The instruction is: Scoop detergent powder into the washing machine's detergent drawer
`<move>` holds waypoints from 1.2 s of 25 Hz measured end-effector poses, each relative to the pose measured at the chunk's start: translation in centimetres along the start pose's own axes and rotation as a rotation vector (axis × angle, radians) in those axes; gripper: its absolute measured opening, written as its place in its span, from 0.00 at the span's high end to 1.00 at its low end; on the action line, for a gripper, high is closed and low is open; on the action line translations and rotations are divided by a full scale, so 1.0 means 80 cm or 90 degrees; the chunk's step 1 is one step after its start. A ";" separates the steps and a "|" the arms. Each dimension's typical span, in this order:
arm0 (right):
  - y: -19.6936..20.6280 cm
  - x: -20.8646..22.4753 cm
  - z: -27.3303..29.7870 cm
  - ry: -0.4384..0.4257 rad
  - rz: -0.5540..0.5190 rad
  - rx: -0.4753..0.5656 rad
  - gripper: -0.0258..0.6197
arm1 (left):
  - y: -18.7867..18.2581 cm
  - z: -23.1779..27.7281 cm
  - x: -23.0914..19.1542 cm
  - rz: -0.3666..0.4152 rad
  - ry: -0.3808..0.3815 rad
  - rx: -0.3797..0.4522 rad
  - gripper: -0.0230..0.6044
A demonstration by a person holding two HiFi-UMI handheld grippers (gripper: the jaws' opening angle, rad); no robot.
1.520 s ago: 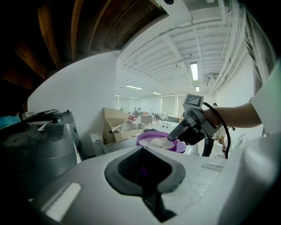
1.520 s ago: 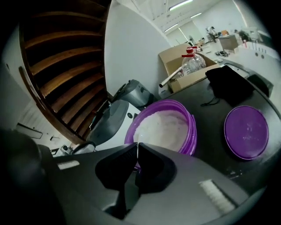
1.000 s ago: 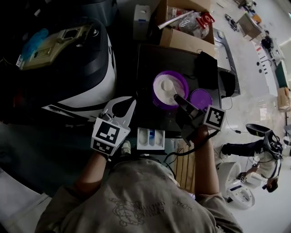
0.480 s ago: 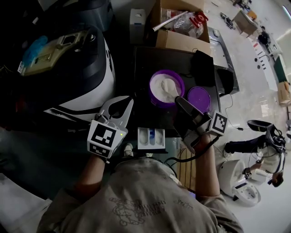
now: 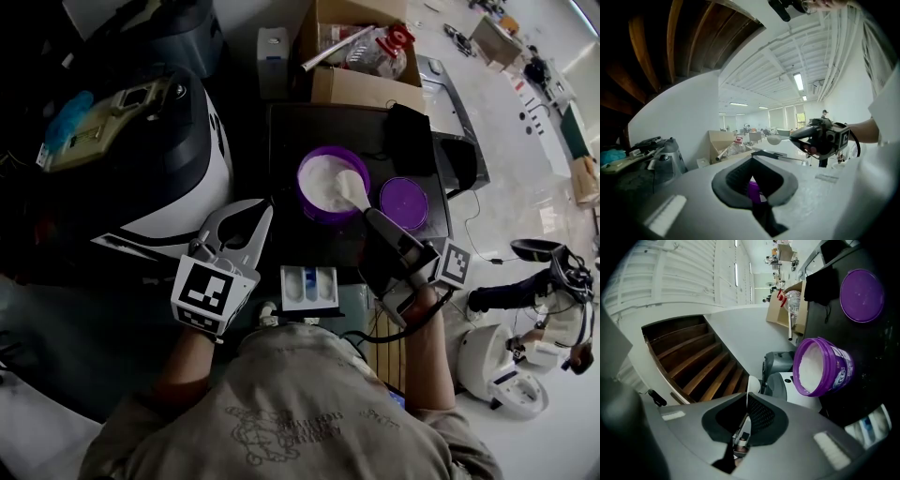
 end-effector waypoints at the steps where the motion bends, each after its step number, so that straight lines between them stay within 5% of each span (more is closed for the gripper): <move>1: 0.000 0.000 -0.001 -0.002 -0.001 -0.001 0.91 | -0.001 0.001 0.001 0.000 0.001 0.001 0.96; 30: 0.066 0.088 -0.074 0.078 -0.002 -0.049 0.91 | 0.087 0.033 0.039 -0.017 0.081 -0.098 0.96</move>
Point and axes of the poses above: the fingertips, and each gripper's own axes: z forward along the fingers, x to its right, y out of its underside, the point moved 10 cm from there along -z, backward along the fingers, and after that the axes turned 5 degrees about x, right-handed, at the moved point
